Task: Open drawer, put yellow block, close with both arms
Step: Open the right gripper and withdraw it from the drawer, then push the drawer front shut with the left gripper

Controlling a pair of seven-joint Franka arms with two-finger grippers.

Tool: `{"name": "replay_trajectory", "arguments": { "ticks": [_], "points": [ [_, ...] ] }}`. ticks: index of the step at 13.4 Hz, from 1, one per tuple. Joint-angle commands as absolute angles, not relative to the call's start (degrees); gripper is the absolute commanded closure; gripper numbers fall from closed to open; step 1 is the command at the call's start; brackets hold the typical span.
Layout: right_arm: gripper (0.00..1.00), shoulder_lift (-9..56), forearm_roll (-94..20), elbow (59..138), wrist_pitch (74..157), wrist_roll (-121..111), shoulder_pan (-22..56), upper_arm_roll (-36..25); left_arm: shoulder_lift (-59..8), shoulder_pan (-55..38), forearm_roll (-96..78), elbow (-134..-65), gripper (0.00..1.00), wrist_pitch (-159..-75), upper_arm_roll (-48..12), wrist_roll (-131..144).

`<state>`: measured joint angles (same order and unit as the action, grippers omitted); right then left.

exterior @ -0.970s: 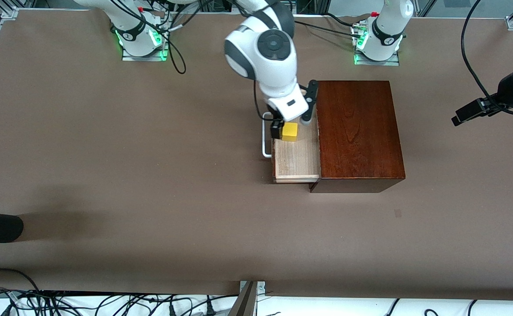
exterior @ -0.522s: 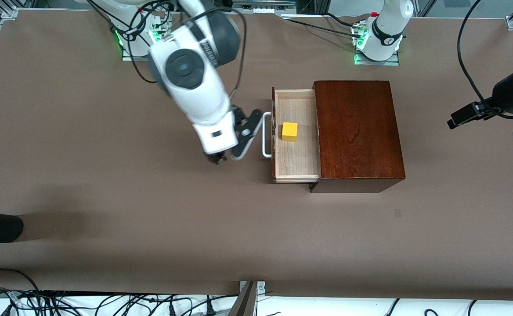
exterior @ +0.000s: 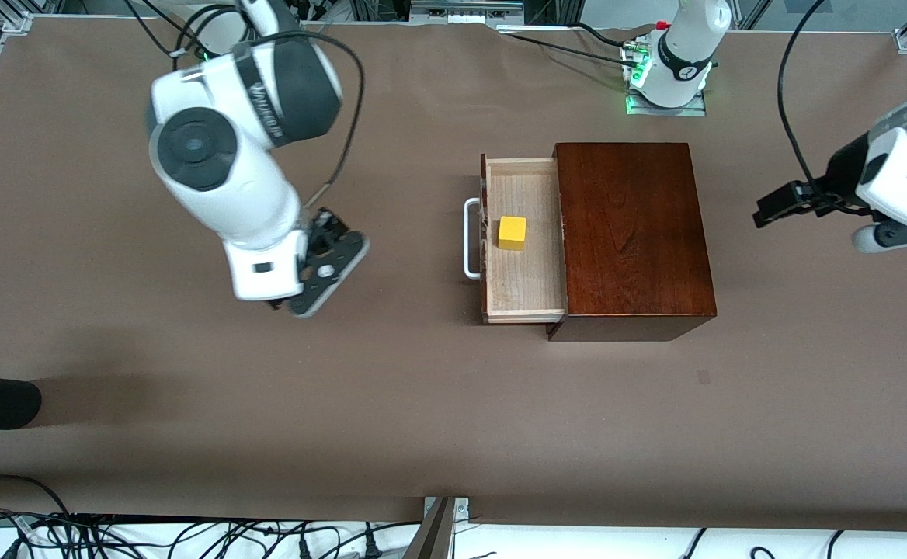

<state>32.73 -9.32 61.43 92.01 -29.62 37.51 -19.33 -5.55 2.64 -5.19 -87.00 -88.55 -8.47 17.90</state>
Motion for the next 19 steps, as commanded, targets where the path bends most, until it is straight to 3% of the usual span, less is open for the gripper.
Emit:
{"name": "replay_trajectory", "arguments": {
  "ticks": [1,10,13,19],
  "points": [
    [0.0,29.6,-10.2,62.6,89.6,-30.1,35.7,-20.3,-6.6,0.4,-6.9,-83.1,0.0,-85.8,-10.9,23.6],
    [0.0,13.6,-9.8,83.2,96.8,-17.3,23.0,-18.3,-12.0,-18.0,-6.6,-82.8,0.0,-86.3,-13.3,50.2],
    [0.0,8.6,-8.3,88.8,99.0,-7.2,15.7,-12.4,-14.5,-20.5,-6.5,-79.5,0.0,-86.2,-13.4,54.7],
    [0.0,1.4,0.3,92.5,94.6,2.5,10.5,-9.8,-18.7,-27.1,-6.6,-77.9,0.0,-90.8,-13.4,67.3]
  ]
}}
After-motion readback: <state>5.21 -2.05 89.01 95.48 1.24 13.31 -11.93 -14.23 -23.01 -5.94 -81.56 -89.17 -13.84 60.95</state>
